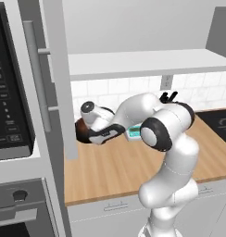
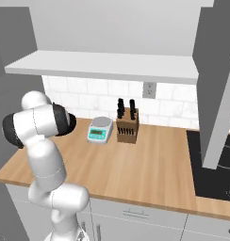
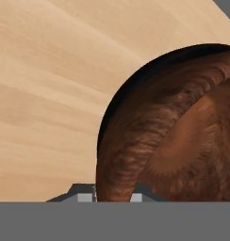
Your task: Pick up the bowls on the counter and stack them on top of one another in the open cabinet. Place the smaller bowl on top of the larger bowl.
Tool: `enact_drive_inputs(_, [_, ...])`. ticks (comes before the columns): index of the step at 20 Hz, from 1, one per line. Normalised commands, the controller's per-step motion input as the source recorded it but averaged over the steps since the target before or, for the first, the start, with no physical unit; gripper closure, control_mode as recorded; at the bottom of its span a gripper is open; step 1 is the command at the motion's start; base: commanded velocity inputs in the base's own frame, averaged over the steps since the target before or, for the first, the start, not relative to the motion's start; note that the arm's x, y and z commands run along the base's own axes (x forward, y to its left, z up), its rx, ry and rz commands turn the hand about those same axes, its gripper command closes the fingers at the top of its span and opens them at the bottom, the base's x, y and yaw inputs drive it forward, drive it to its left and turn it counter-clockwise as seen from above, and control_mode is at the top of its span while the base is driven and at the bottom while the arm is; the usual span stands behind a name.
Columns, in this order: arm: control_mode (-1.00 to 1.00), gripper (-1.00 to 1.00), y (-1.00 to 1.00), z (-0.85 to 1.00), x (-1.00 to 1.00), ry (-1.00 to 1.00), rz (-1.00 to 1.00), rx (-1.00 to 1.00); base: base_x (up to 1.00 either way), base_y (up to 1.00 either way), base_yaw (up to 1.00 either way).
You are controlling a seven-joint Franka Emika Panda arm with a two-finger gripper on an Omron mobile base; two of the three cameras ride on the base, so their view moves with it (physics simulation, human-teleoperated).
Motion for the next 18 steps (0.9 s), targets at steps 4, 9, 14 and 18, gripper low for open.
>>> enact_drive_inputs(4, [-1.0,1.0,0.29,-0.07,0.55,0.0,0.0,0.0,0.0,0.0,0.0])
enact_drive_inputs(9, [-1.0,1.0,0.27,-0.06,0.49,0.0,0.0,-0.01,0.0,0.0,0.0])
enact_drive_inputs(14, [-1.0,1.0,0.05,-0.37,0.28,0.03,0.0,-0.16,0.0,0.0,0.0])
enact_drive_inputs(18, [-1.0,-1.0,0.0,-0.24,0.08,0.0,0.0,-0.12,0.0,0.0,0.0])
